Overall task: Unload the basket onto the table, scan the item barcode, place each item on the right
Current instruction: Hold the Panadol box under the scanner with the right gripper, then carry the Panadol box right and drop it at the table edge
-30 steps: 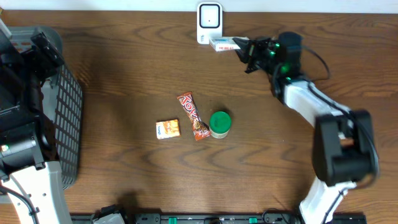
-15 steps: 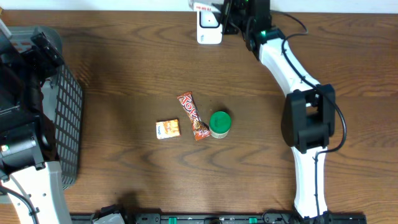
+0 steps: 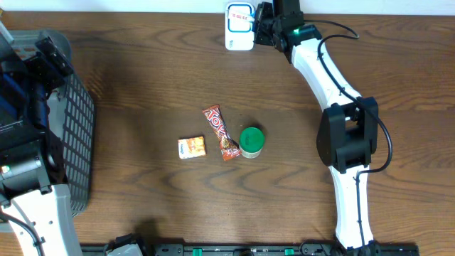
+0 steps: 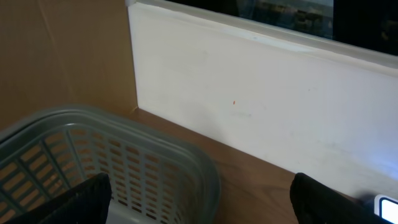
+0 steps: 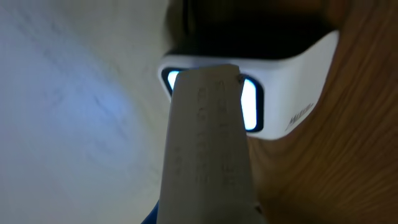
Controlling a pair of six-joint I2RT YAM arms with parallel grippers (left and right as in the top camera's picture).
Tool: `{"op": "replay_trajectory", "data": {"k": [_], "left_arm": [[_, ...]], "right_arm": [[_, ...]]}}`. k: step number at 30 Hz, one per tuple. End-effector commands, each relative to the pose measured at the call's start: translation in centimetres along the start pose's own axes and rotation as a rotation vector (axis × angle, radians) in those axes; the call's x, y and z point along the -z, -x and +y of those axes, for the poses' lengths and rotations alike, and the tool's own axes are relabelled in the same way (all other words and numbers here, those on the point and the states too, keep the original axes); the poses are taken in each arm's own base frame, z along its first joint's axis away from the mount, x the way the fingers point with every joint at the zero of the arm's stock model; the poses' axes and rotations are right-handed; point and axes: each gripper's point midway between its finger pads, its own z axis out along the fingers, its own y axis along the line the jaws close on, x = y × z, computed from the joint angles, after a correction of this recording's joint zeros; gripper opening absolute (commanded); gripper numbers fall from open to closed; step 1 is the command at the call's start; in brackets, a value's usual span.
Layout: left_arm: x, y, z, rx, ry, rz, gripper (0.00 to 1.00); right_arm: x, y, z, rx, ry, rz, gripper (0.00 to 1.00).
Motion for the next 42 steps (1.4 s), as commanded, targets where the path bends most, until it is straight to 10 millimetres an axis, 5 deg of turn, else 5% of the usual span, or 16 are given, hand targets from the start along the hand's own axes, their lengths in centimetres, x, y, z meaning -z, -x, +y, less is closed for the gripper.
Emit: {"op": "replay_trajectory", "data": {"k": [1, 9, 20, 27, 33, 42], "left_arm": [[0.0, 0.1, -0.3, 0.008, -0.013, -0.002, 0.91], [0.0, 0.1, -0.3, 0.008, -0.013, -0.002, 0.91], [0.0, 0.1, -0.3, 0.008, -0.013, -0.002, 0.91], [0.0, 0.1, -0.3, 0.008, -0.013, -0.002, 0.91], [0.0, 0.1, -0.3, 0.008, -0.013, -0.002, 0.91], [0.0, 0.1, -0.3, 0.008, -0.013, -0.002, 0.91]], "right_arm": [[-0.4, 0.8, 0.1, -0.005, 0.016, -0.056, 0.02], [-0.7, 1.6, 0.2, 0.002, 0.031, -0.092, 0.03], [-4.0, 1.3, -1.6, -0.018, 0.023, 0.004, 0.02], [-4.1, -0.6, -2.1, -0.006, 0.005, 0.076, 0.02], [-3.1, 1.9, -5.0, 0.042, -0.176, 0.132, 0.01], [2.1, 0.8, -1.8, 0.187, -0.179, 0.430, 0.01]]}}
